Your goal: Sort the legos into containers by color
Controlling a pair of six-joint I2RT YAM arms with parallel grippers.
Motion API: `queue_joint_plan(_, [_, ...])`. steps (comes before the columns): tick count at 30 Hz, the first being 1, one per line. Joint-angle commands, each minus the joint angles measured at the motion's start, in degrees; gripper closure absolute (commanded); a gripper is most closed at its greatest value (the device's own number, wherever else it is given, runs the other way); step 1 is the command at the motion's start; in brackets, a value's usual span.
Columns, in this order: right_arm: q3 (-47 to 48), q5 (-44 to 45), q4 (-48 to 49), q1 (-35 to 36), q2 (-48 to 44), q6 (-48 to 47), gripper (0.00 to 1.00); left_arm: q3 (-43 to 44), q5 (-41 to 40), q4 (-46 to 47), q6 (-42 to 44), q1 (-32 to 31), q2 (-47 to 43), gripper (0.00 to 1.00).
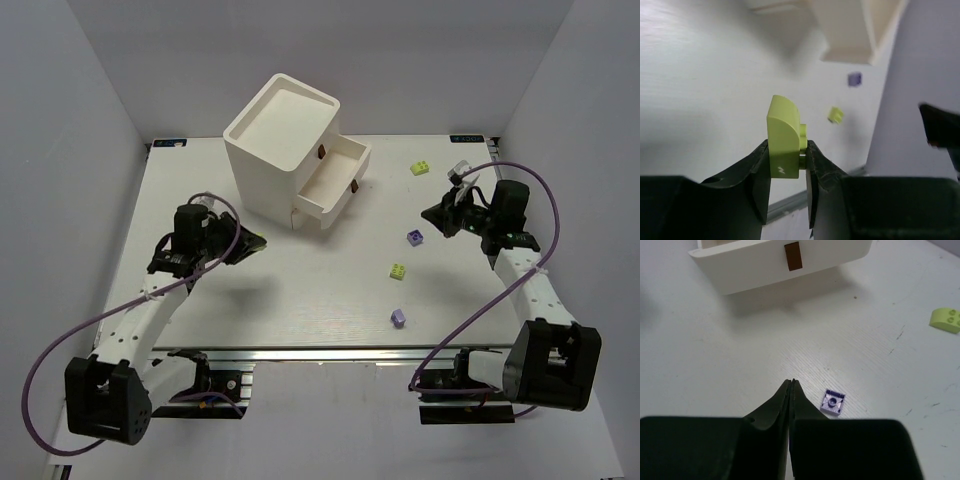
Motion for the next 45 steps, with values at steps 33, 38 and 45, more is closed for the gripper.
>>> queue_joint_plan(33, [8.17, -9.28, -25.03, 0.47, 1.88, -17.83, 0.21, 79.14, -25.14, -18.87, 34.32, -25.23, 56.09, 0.28])
queue_joint_plan(38, [10.1, -13.44, -30.86, 2.4, 5.58, -26.55, 0.18, 78.44, -21.46, -16.94, 32.05, -25.23, 52.58, 0.39])
queue_joint_plan(45, [10.28, 3.06, -33.43, 11.35, 15.51, -31.5, 0.41, 59.48, -11.61, -6.68, 25.1, -25.76, 36.42, 0.79])
